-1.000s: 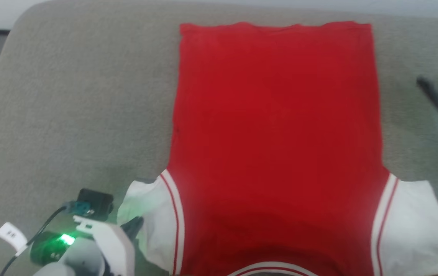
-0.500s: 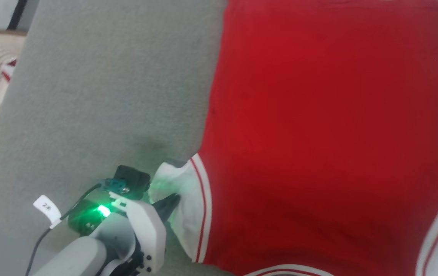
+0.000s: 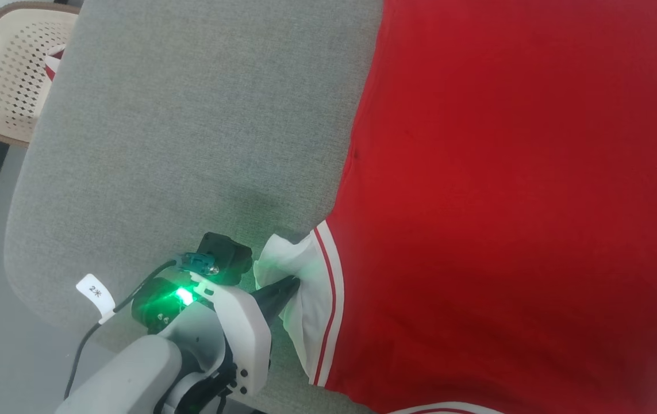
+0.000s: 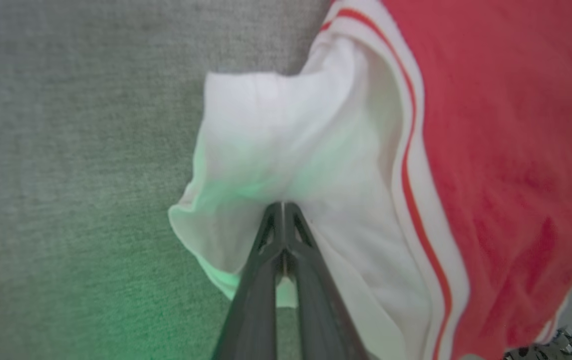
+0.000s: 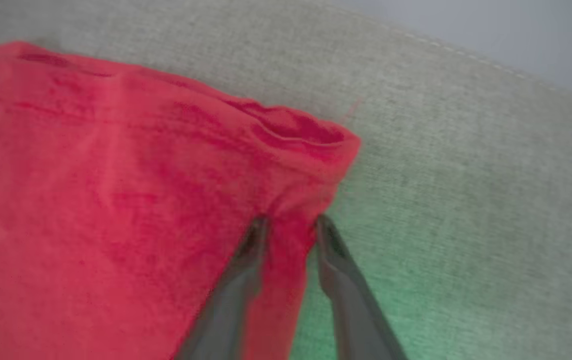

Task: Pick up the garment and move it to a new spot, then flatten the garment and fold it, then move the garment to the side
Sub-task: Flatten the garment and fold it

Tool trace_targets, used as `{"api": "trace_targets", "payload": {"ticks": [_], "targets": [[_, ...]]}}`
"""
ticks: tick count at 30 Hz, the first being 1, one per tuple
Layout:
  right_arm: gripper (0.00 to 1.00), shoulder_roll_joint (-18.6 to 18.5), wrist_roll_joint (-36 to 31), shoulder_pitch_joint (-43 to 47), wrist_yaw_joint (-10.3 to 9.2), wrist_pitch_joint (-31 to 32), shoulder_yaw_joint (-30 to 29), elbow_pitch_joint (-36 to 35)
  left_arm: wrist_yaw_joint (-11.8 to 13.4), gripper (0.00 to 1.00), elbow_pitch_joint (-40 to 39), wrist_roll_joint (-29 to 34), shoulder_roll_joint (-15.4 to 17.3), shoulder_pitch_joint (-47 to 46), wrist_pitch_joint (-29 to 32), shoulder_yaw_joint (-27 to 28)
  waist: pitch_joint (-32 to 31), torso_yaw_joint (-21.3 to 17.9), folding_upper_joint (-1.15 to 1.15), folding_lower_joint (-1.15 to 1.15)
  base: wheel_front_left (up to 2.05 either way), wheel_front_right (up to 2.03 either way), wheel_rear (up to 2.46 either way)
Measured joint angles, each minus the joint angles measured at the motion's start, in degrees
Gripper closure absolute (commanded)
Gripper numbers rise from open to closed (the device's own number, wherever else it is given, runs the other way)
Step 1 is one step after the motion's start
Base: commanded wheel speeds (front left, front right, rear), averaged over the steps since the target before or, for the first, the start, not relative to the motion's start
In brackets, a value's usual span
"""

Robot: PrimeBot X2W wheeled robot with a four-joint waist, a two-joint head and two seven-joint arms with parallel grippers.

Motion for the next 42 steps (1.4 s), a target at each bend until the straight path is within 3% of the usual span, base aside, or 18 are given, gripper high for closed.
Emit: {"api": "trace_targets", "payload": {"ticks": [6, 11, 17, 22, 28, 33, 37, 42], "targets": [[1.0, 0.03, 2.15, 1.15, 0.21, -0.07, 4.38, -2.86, -0.42, 1.0, 1.47, -0.55, 0.25, -0.24, -0.51, 0.35, -0.57, -1.48, 0.0, 0.0, 0.0, 0.0, 0.0], [1.0, -1.69, 5.82, 4.93, 0.21, 0.49, 10.31, -9.71, -0.38, 1.0, 2.11, -1.04, 1.63, 0.32, -0.68, 1.4, -2.02, -4.16, 0.0, 0.0, 0.0, 0.0, 0.0], [1.0, -7.03, 12.99, 12.07, 0.21, 0.19, 17.14, -21.95, 0.31, 1.0, 2.09, -1.62, 4.03, 1.4, -0.68, 2.71, -4.16, -8.34, 0.0, 0.0, 0.0, 0.0, 0.0], [1.0, -11.5, 18.41, 19.53, 0.21, -1.22, 19.06, -31.2, 1.46, 1.0, 1.43, -2.05, 5.97, 2.48, -0.68, 3.75, -5.82, -12.07, 0.0, 0.0, 0.0, 0.0, 0.0], [1.0, -15.15, 23.43, 33.01, 0.21, -2.15, 16.95, -41.35, 3.21, 1.0, -0.23, -2.63, 8.05, 3.83, -0.4, 4.97, -8.17, -16.97, 0.0, 0.0, 0.0, 0.0, 0.0], [1.0, -15.63, 24.8, 43.48, 0.21, -2.69, 13.02, -46.47, 4.27, 1.0, -1.37, -2.98, 8.77, 4.76, 0.05, 5.32, -9.79, -19.71, 0.0, 0.0, 0.0, 0.0, 0.0], [1.0, -13.94, 24.07, 50.8, 0.26, -3.97, 8.31, -47.93, 4.66, 1.0, -1.93, -3.39, 9.56, 5.58, 0.24, 5.53, -10.7, -21.34, 0.0, 0.0, 0.0, 0.0, 0.0], [1.0, -8.58, 20.33, 56.13, 0.26, -6.3, 2.01, -47.31, 4.91, 1.0, -2.43, -3.49, 9.67, 5.73, 0.43, 5.55, -11.03, -22.41, 0.0, 0.0, 0.0, 0.0, 0.0]]}}
